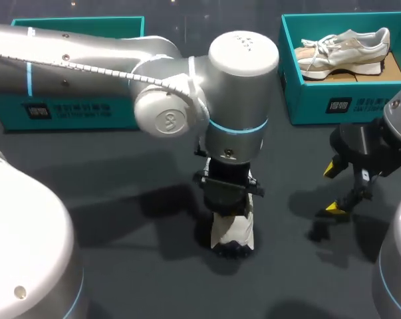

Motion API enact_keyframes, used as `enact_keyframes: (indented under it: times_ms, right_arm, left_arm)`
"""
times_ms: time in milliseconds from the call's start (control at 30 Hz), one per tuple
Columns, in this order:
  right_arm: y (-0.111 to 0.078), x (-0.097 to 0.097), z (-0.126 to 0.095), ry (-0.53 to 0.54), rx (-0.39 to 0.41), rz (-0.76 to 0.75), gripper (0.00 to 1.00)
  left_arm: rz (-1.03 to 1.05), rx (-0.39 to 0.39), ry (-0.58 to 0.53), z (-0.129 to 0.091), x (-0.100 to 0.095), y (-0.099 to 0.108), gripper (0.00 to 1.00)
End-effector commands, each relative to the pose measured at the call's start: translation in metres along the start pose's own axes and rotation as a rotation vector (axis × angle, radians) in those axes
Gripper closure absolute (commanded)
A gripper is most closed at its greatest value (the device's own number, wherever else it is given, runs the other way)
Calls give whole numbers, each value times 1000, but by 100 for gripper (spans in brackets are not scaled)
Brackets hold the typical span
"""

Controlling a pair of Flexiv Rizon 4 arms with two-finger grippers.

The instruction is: Take the shoe out of the shoebox, open the shoe tongue, remove and reinsert the insole, then place the shoe into the shoebox

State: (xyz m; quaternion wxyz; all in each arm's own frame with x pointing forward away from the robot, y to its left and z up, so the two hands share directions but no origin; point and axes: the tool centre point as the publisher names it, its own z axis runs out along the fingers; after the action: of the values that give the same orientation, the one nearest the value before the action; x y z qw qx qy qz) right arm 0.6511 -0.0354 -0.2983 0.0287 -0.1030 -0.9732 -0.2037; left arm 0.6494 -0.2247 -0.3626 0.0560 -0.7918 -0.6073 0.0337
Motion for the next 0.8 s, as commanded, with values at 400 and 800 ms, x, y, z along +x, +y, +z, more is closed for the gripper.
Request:
enact_keyframes:
  times_ms: [400, 800]
  right_arm:
    - [-1, 2, 0, -3, 1, 0, 0]
    - [-1, 2, 0, -3, 1, 0, 0]
  left_arm:
    - [-93, -13, -28, 31, -16, 33, 100]
    - [-33, -2, -150, -18, -18, 3, 100]
